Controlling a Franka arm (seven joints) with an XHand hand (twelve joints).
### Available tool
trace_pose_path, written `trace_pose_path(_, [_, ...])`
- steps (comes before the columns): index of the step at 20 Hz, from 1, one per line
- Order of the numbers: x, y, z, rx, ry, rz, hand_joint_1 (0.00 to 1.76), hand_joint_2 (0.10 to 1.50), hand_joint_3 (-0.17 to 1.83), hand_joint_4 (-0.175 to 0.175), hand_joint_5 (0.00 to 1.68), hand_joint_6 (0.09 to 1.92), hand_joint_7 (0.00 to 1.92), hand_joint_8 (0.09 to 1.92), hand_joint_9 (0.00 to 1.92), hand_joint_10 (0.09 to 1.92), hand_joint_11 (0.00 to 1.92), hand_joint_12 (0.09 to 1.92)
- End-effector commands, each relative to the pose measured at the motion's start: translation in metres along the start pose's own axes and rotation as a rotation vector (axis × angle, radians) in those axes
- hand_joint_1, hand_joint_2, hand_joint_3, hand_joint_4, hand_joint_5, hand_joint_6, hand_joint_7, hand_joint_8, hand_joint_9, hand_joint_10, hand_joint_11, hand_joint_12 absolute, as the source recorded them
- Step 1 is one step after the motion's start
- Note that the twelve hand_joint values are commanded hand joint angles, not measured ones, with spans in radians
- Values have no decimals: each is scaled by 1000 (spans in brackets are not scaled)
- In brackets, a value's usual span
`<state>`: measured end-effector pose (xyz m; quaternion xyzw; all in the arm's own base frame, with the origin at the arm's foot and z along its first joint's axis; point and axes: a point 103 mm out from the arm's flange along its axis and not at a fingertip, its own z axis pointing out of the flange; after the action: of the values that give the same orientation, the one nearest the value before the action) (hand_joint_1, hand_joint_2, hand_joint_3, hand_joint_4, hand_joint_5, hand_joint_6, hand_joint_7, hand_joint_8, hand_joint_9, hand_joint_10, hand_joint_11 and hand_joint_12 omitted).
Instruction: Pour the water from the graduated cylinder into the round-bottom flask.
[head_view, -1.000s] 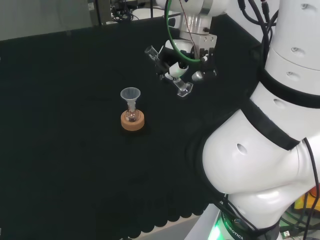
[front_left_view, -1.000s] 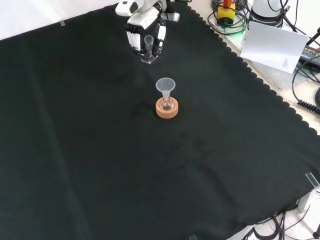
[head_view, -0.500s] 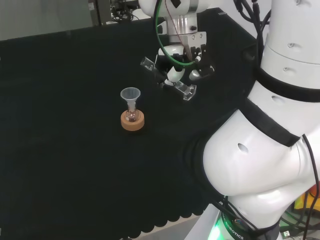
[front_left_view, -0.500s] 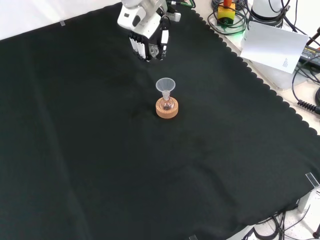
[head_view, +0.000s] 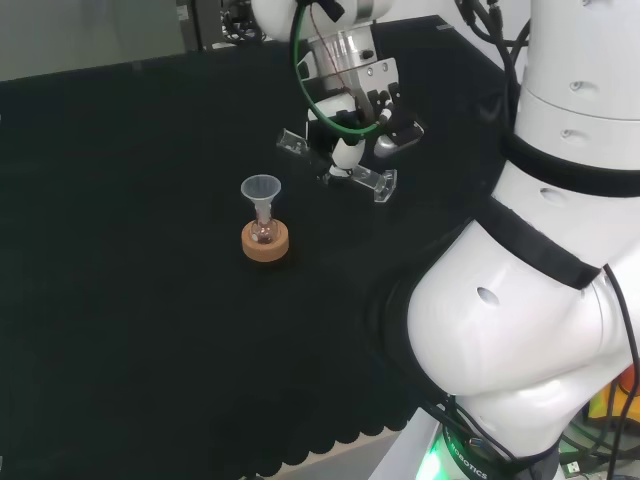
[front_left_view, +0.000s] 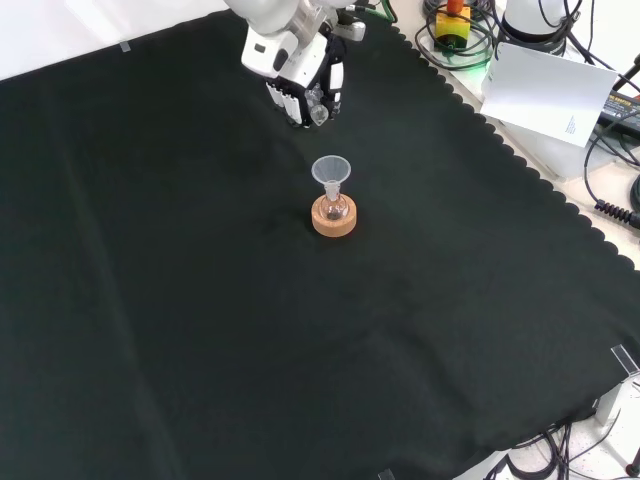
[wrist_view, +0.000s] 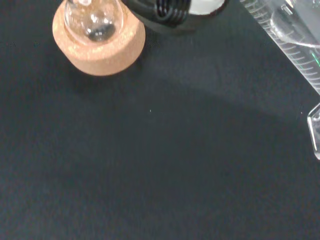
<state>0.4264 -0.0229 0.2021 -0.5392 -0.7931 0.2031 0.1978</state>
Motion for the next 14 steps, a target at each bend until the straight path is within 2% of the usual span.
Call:
trace_pose_path(1, [6, 2, 1, 76, -46, 9, 1301, 1002, -2, -175, 1223, 589, 1279, 545, 1626, 87, 1222, 803])
trace_pose_path(7, [10, 3, 4, 141, -82, 17, 1302, 1001, -3, -175, 1226, 584, 1282, 539, 1629, 87, 1220, 799])
trace_pose_path(14, [22, 4, 11, 207, -153, 29, 1302, 1000, -3, -175, 1229, 579, 1285, 533, 1634, 87, 1221, 797])
